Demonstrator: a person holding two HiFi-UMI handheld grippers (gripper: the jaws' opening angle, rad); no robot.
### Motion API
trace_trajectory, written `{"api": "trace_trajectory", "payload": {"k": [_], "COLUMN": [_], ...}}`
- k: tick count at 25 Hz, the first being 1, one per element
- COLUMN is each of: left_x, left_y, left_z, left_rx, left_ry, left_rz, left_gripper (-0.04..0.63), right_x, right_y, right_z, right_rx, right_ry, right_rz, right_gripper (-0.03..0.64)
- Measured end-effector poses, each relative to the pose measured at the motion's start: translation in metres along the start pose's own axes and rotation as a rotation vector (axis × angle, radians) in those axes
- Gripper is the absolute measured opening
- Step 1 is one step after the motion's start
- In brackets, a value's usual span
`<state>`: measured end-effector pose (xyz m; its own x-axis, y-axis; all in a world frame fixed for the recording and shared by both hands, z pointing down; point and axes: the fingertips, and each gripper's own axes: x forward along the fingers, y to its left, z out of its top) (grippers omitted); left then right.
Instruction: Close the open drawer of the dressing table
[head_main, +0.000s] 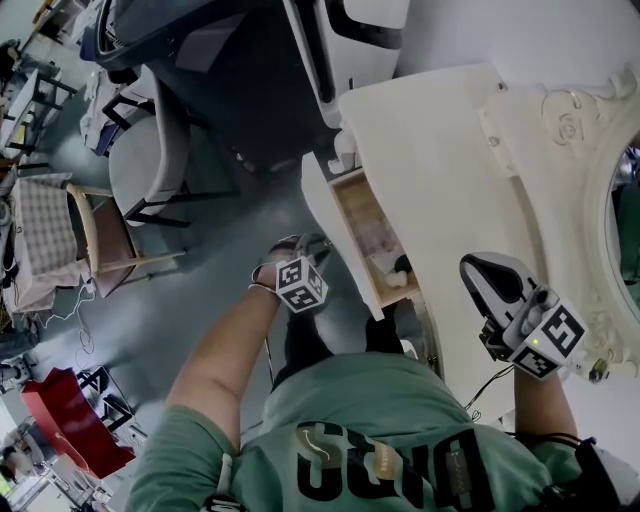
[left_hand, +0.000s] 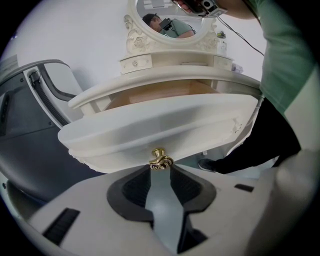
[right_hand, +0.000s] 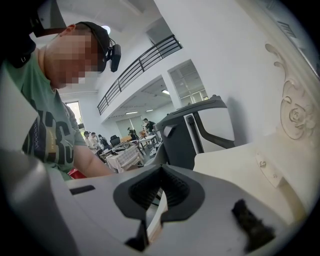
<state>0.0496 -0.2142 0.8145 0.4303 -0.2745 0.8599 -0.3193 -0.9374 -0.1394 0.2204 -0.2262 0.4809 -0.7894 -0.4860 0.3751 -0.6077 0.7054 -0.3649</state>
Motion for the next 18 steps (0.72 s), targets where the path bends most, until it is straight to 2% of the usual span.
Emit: {"api": "trace_trajectory", "payload": {"k": [18], "left_x": [0.009], "left_y": [0.000], "left_z": [0.011], "left_rx": [0.017], "left_ry": [0.006], "left_rz": [0.003], "left_gripper": [0.127], "right_x": [-0.017], "right_y": [-0.007], "right_z": [-0.006], "right_rx": [0.009], "right_ry": [-0.013], "right_rz": [-0.021], "right_gripper": [0.011]}}
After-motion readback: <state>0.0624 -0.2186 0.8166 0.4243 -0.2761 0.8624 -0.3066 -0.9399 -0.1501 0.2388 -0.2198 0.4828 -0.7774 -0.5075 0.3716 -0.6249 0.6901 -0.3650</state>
